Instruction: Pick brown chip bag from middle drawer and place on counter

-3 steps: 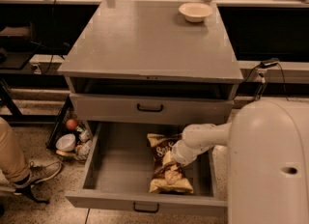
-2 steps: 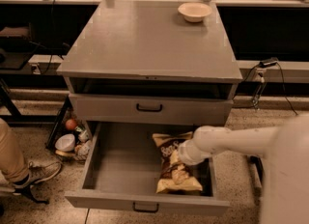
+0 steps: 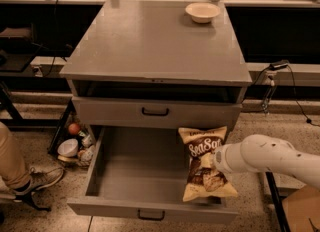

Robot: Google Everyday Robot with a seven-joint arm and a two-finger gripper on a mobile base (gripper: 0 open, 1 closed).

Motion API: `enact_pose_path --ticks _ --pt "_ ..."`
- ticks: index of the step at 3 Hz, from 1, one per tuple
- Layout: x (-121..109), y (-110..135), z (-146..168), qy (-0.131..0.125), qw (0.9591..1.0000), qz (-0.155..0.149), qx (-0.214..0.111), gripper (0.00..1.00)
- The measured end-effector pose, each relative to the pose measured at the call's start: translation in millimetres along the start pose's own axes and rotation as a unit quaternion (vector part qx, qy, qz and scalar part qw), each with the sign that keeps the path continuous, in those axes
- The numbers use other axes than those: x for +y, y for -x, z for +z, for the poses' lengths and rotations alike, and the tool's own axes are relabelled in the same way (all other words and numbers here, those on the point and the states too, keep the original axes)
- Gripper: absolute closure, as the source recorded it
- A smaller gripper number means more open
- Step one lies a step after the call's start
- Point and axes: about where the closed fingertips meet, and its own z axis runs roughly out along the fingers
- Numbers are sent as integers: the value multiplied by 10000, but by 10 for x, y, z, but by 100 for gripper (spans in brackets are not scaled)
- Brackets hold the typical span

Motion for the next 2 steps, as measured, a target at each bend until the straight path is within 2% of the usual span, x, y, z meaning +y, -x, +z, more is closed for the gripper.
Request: enact_pose_path --ticks 1,2 --pt "-36 89 -554 -131 9994 -185 -257 100" --pt "-63 85 -613 -163 9993 -202 -282 100"
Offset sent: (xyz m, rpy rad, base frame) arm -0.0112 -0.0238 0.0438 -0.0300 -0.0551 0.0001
